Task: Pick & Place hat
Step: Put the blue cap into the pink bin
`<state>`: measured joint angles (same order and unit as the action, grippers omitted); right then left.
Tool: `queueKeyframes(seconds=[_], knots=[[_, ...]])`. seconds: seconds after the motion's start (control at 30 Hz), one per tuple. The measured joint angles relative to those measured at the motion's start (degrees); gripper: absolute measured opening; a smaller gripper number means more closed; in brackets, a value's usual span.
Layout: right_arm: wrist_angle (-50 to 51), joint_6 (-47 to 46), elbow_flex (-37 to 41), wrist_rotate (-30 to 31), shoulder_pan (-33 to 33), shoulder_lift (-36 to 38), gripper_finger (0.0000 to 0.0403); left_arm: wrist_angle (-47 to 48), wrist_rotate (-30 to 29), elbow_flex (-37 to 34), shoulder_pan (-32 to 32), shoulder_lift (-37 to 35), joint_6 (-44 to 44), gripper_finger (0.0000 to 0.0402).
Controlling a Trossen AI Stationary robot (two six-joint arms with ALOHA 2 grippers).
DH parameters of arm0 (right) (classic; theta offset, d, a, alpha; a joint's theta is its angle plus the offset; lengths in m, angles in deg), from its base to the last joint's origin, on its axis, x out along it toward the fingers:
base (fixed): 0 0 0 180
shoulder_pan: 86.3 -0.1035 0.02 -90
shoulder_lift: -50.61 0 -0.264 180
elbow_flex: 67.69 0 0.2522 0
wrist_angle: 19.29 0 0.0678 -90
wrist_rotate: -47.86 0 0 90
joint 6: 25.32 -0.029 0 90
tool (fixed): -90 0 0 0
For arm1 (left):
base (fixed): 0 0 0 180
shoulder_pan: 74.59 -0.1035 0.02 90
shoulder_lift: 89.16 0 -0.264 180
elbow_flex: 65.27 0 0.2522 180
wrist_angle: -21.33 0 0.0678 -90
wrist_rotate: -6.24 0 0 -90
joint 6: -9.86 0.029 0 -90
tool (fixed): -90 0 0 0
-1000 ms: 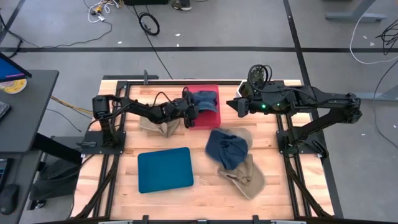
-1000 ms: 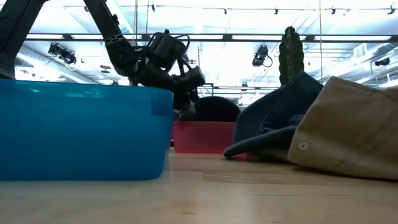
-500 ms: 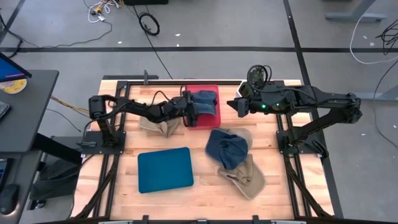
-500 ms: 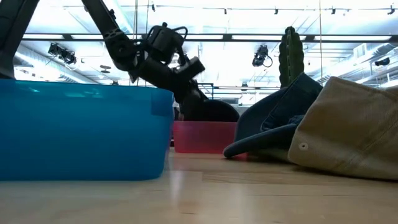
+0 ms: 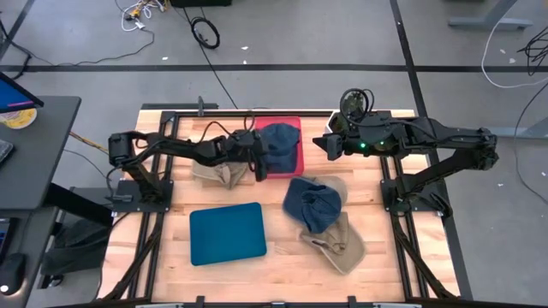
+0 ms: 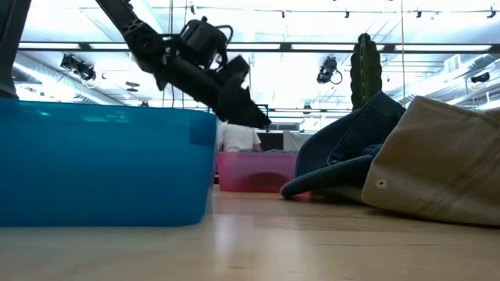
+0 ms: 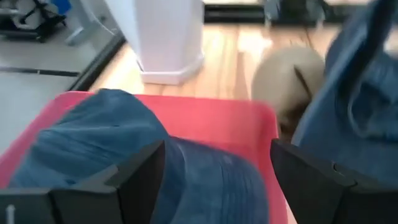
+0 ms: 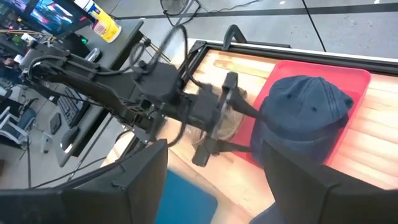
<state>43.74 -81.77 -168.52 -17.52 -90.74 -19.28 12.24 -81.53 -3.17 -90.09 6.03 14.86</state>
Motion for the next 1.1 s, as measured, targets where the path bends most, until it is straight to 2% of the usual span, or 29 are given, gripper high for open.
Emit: queueKeyframes(seconds=[0.13,0.37,0.5,0.7,0.77,0.9,1.1], knots=[[0.1,0.2,0.0,0.0,0.0,0.0,0.0261,0.0,-3.6,0.0,0.0,-3.5,-4.4,0.0293],[0.7,1.7,0.0,-2.9,0.0,0.9,0.0261,0.5,-3.7,0.0,0.0,-14.5,-10.1,0.0276],[2.6,2.2,0.0,-7.5,-0.1,2.2,0.0261,0.0,-0.1,0.1,0.0,-21.9,-15.8,0.0264],[11.7,1.1,0.0,-11.8,-2.7,3.3,0.0261,0.4,9.4,0.1,0.0,-30.1,-25.1,0.0251],[16.2,0.0,0.0,-12.1,-4.3,3.3,0.0261,0.4,11.3,0.1,0.0,-31.6,-27.1,0.0249],[23.4,-0.5,0.1,-12.0,-7.8,2.8,0.0261,0.8,11.1,0.1,0.3,-33.2,-29.1,0.0248],[26.0,0.0,6.1,-11.6,-13.1,3.3,0.0261,0.8,11.0,0.1,0.4,-32.9,-31.8,0.0248]])
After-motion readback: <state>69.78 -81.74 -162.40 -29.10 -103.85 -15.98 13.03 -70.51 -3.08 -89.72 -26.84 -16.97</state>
